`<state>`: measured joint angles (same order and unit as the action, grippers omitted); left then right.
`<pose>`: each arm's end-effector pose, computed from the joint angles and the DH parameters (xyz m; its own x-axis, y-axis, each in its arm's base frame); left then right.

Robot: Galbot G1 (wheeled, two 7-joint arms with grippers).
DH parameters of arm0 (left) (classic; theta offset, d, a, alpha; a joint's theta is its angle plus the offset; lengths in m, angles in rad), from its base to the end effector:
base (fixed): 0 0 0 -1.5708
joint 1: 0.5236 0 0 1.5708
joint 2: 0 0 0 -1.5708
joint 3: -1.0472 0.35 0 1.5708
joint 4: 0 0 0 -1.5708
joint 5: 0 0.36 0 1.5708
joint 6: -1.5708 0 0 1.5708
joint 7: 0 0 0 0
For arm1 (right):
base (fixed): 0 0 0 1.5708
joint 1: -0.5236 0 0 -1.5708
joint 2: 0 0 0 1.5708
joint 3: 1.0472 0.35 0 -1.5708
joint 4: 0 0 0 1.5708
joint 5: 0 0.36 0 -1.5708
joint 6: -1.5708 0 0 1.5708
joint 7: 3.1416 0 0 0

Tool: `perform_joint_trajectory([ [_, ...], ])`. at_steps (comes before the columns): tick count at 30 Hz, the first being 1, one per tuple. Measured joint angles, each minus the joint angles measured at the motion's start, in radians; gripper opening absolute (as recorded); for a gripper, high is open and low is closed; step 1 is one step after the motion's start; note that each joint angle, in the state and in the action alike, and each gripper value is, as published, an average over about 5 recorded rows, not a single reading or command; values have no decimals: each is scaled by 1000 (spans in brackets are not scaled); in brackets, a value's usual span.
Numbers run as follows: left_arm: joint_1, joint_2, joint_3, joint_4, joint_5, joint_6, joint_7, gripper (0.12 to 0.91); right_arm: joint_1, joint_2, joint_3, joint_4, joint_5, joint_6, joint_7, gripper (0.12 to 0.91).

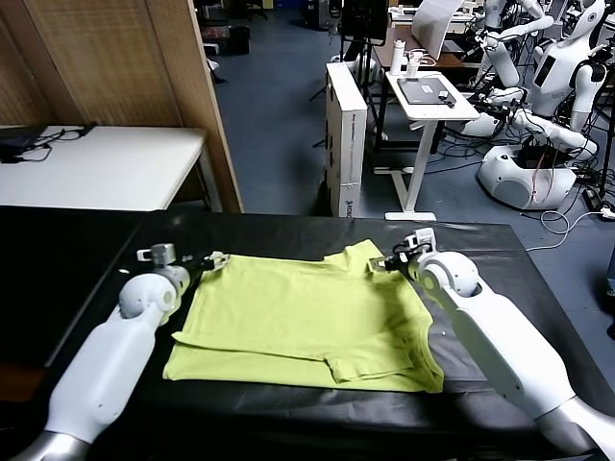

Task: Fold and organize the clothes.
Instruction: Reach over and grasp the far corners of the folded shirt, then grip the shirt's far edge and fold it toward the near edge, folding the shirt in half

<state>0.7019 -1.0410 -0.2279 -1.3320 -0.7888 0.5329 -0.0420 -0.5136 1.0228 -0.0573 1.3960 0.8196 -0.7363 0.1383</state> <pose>0.4594 0.1319 -0.2886 -0.8401 0.1669 0.5161 0.0846 0.9802 -0.1793 0.4859 -0.0489 -0.2398 -0.7360 -0.2220 0.6396 -0.2749 0.9613 0.0173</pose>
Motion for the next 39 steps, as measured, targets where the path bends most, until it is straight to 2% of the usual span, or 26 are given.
perform_joint_trajectory([
  [5,6,3,1,-5,3,-2,7,648,-10,5,5,-1,-3,1,2,673],
  [7,8,3,2,-6,5,-2,10,603,-12,5,6,-1,-3,1,2,616],
  [13,13,3,4,-6,16,-2,23,373,-17,3,9,1,-3,1,0,292],
  [16,14,3,5,-7,19,-1,27,265,-18,2,9,1,-4,1,-2,176],
  [19,14,4,5,-11,20,-1,28,221,-21,2,11,3,-8,1,-5,139],
  [23,21,8,1,-25,18,1,26,209,-32,2,22,16,-11,5,-10,140],
  [27,37,23,-13,-54,8,1,20,208,-50,-4,37,43,-12,48,-17,140],
  [32,74,41,-44,-122,-2,1,21,208,-78,-28,56,103,-15,106,-32,140],
  [39,159,68,-104,-240,-13,-1,20,208,-128,-65,87,184,-17,128,-39,140],
])
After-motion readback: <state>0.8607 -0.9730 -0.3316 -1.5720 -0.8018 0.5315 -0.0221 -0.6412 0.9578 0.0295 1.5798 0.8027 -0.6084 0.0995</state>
